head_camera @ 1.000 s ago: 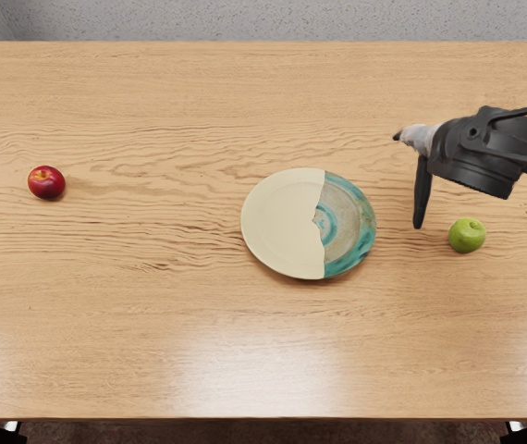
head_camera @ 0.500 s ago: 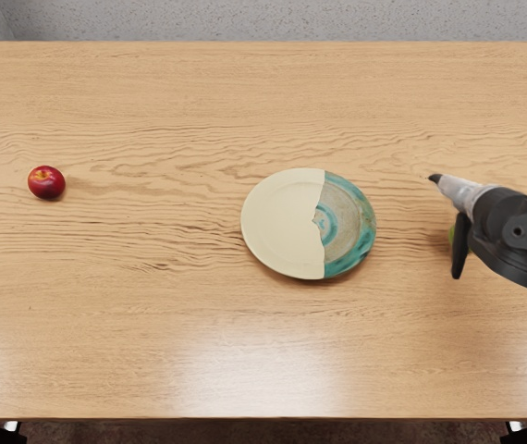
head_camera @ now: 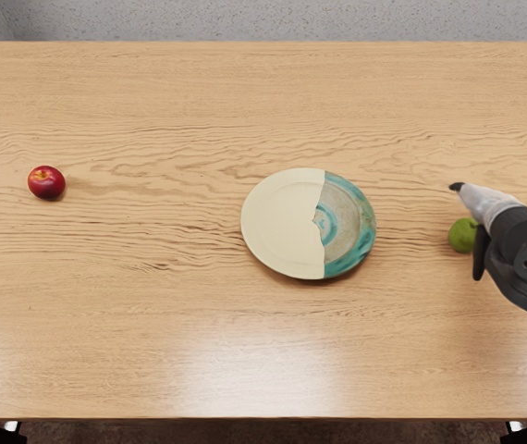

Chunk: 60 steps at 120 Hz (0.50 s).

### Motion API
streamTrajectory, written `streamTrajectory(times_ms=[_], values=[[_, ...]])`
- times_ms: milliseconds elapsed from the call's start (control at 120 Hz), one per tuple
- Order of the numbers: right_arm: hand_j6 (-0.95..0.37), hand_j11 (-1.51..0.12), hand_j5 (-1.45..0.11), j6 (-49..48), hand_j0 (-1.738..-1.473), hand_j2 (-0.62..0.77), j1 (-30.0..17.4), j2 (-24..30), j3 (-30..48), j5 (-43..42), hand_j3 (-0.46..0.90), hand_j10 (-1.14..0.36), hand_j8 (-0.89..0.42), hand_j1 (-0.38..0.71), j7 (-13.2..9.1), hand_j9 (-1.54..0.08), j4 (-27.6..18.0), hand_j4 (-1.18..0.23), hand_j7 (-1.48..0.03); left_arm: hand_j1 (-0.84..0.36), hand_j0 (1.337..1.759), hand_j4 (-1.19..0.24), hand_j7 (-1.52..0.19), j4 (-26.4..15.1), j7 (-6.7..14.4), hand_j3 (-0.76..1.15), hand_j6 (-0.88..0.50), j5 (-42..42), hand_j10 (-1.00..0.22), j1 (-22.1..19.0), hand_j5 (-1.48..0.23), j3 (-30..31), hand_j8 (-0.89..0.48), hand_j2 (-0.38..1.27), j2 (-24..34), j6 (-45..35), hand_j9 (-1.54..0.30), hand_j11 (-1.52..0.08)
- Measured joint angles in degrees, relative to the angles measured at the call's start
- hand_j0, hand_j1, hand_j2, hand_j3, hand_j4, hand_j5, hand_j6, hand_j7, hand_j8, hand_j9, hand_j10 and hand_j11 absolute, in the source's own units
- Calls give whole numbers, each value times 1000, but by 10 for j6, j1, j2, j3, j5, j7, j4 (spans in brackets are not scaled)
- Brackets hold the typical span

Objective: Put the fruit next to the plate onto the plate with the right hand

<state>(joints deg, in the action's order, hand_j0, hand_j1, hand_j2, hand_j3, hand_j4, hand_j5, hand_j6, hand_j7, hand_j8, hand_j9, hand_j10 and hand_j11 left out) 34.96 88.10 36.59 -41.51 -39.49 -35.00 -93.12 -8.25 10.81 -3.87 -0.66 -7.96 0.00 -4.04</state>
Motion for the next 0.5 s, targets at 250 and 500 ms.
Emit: streamTrajectory(times_ms=[250, 500], values=[[-148, -189, -190, 0, -1658, -28, -20, -3, 2, -29, 0, -147, -147, -175, 0, -190, 28, -147, -189, 349, 1658, 0, 0, -2, 0, 0, -1, 0, 0, 5, 0, 1, -1, 0, 0, 0, 0, 0], [-205, -263, -263, 0, -1658, -39, -45, -4, 3, -64, 0, -204, -204, -107, 0, -263, 43, -204, -263, 349, 1658, 0, 0, -6, 0, 0, -1, 0, 0, 5, 0, 1, -1, 0, 0, 0, 0, 0]])
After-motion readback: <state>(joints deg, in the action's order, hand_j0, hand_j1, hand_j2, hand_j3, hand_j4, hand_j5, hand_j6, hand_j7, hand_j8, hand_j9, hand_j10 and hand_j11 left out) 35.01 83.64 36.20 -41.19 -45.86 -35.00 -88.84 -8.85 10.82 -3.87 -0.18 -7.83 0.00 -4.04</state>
